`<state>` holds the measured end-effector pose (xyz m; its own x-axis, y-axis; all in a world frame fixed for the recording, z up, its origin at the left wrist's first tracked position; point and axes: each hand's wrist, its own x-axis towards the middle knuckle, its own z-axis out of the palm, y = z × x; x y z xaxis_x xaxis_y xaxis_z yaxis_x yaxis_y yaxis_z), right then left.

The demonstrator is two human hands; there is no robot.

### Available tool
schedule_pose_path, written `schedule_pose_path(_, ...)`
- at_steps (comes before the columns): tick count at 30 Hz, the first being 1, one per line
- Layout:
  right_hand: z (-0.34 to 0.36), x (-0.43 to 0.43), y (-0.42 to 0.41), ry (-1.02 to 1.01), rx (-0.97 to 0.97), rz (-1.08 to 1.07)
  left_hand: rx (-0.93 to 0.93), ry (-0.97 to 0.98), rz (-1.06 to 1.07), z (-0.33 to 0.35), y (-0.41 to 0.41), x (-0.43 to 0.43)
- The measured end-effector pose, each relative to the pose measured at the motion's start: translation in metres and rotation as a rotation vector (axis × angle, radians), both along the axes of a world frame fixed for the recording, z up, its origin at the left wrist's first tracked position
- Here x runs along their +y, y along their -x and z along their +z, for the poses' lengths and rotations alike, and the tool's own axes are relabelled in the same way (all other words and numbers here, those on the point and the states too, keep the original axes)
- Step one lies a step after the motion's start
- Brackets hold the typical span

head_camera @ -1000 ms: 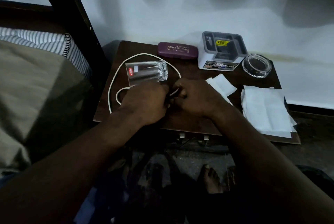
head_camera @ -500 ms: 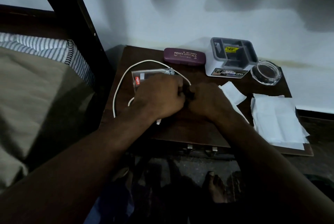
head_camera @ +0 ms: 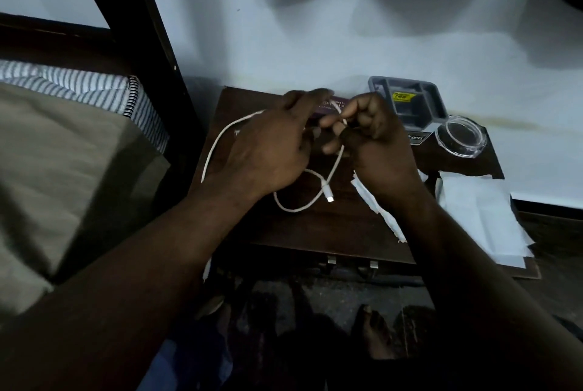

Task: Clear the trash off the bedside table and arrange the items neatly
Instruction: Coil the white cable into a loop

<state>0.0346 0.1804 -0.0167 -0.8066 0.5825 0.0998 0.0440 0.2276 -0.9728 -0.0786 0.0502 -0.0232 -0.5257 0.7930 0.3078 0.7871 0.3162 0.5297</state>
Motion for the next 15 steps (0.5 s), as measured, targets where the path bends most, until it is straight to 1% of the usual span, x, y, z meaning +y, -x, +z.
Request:
schedule_pose_path(2, 0.008, -0.002, -0.003, 0.07, 0.064, 0.02, 0.072, 0.018, 0.044, 0.005, 0.0, -0.003)
schedule_pose_path(4, 0.016, -0.005, -0.008, 0.092, 0.105, 0.072, 0.148, 0.001, 0.045, 0.011, -0.002, -0.008)
schedule_pose_path(6, 0.022, -0.007, -0.014, 0.069, 0.114, 0.122, 0.19, -0.059, 0.051, 0.017, -0.006, -0.013)
schedule_pose_path(9, 0.027, -0.013, -0.021, 0.049, 0.095, 0.209, 0.206, -0.198, 0.122, 0.027, -0.013, -0.015)
schedule_pose_path(10, 0.029, -0.015, -0.023, 0.053, 0.093, 0.235, 0.231, -0.21, 0.124, 0.031, -0.016, -0.015)
schedule_pose_path(11, 0.029, -0.016, -0.024, 0.061, 0.097, 0.254, 0.283, -0.193, 0.107, 0.035, -0.017, -0.014)
schedule_pose_path(13, 0.03, -0.016, -0.029, 0.062, 0.103, 0.263, 0.382, -0.099, 0.029, 0.04, -0.018, -0.016)
schedule_pose_path(15, 0.032, -0.011, -0.034, 0.041, 0.086, 0.235, 0.357, -0.004, -0.063, 0.045, -0.017, -0.018)
